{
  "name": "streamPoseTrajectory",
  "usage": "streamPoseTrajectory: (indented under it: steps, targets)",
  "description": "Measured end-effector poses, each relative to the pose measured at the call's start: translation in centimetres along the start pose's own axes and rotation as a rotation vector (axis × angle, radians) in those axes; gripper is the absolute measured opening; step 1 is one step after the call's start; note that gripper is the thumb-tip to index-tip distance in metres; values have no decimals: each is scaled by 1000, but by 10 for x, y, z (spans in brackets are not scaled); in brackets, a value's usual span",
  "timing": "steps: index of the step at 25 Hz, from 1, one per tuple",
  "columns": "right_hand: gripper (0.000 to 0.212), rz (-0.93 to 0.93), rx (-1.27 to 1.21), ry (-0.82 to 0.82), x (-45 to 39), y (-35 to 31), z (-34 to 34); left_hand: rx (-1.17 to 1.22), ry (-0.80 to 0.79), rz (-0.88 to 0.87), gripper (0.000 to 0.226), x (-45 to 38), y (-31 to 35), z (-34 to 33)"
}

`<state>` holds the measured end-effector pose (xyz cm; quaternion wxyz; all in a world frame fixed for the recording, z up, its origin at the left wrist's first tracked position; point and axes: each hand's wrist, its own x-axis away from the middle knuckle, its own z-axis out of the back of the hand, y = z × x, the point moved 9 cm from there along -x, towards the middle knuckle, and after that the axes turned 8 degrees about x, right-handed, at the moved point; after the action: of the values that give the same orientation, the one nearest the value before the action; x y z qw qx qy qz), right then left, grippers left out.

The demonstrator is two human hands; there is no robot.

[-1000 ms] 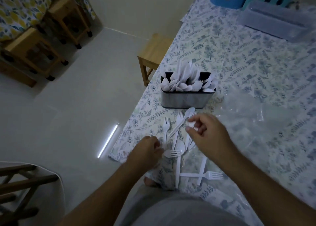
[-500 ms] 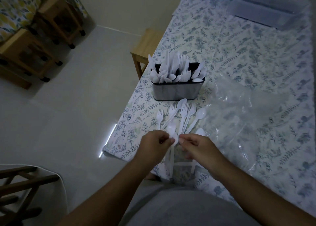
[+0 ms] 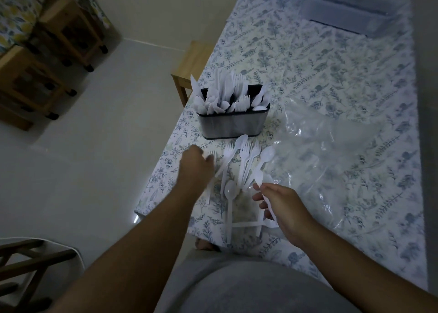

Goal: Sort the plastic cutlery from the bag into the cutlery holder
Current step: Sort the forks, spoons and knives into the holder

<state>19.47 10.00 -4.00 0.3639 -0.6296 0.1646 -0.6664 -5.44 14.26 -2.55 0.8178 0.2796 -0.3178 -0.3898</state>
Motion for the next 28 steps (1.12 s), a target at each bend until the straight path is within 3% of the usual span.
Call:
streamPoseTrajectory:
  steps: [3,8,11,15,19,23,28]
  targets:
    - [16,-45,-113,-28,0,9,6,-52,-51,84,21,-14,-22,-8]
    - [27,-25,-160,-3,-5,7,16,74,-7,-56,13,14,19,-3]
    - [28,40,-175,3,-10,-3,19,222,-169,-106,12,52,53,-33]
    - [18,136,-118,-32,-6,-12,21,437,-307,-33,11,77,56,-74]
    - [17,55,-181,-60,-12,3,30,449,-438,-20,10,81,52,-93]
    - [18,29,-183,-33,-12,7,36,89,-206,-164,7,52,57,-69]
    - [9,2,-258,-63,-15,5,15,142,-239,-57,8,54,66,-97]
